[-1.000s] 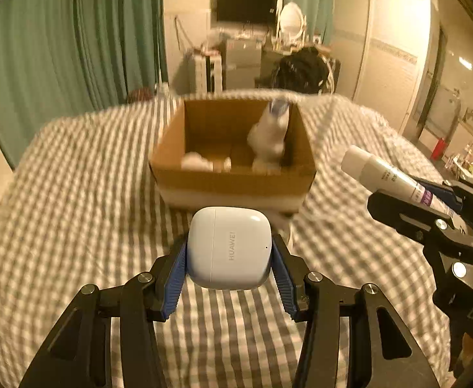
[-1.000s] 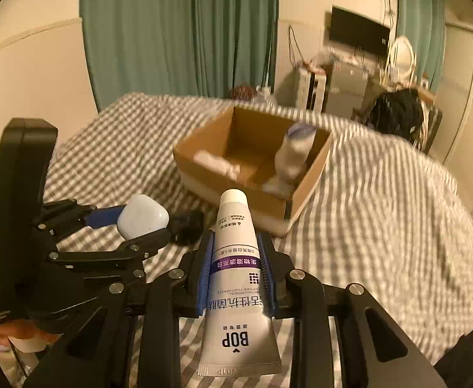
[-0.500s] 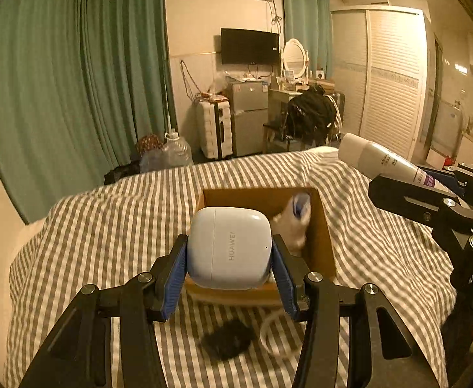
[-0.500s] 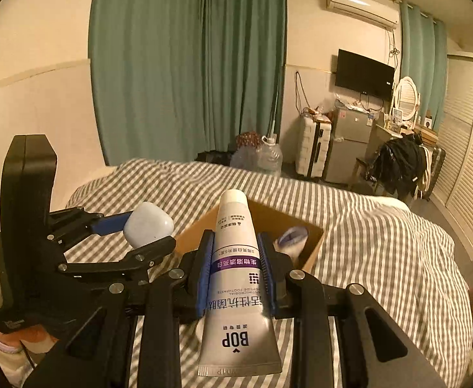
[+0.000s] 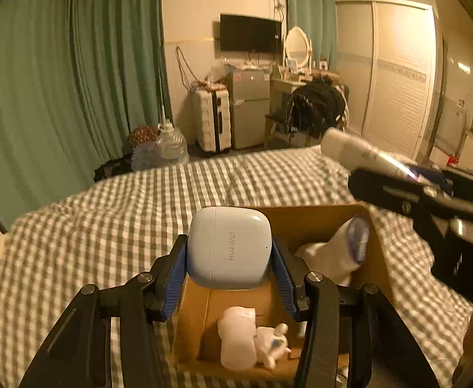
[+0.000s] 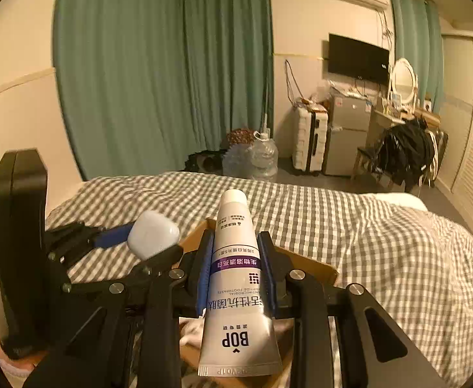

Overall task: Organize objects
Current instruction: 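Carry the earbud case and toothpaste tube into the box and release both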

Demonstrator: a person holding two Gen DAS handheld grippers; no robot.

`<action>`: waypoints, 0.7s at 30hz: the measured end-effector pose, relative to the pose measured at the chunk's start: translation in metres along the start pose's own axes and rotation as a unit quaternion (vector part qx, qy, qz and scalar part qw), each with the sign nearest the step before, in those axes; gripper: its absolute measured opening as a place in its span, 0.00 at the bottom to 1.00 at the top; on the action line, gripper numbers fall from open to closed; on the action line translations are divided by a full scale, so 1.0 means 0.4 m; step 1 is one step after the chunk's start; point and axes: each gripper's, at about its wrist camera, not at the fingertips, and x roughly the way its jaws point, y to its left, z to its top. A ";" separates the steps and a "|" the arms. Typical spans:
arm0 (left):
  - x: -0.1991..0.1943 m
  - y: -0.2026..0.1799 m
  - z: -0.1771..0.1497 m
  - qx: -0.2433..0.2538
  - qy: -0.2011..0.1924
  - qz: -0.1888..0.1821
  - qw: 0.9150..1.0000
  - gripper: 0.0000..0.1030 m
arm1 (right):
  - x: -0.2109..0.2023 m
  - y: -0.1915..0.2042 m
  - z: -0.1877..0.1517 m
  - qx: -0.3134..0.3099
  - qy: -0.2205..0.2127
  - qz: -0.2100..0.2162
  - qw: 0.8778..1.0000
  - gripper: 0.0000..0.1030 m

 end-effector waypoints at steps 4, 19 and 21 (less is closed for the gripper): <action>0.076 0.017 -0.030 -0.025 0.026 -0.024 0.999 0.49 | 0.098 -0.015 -0.014 0.001 0.008 -0.020 1.000 0.26; 0.097 0.011 -0.117 -0.040 0.046 -0.034 0.998 0.76 | 0.189 -0.086 -0.101 0.043 0.040 -0.015 0.998 0.57; 0.056 0.018 -0.124 -0.045 0.034 -0.029 0.998 0.81 | 0.161 -0.096 -0.104 0.054 0.028 -0.009 0.998 0.60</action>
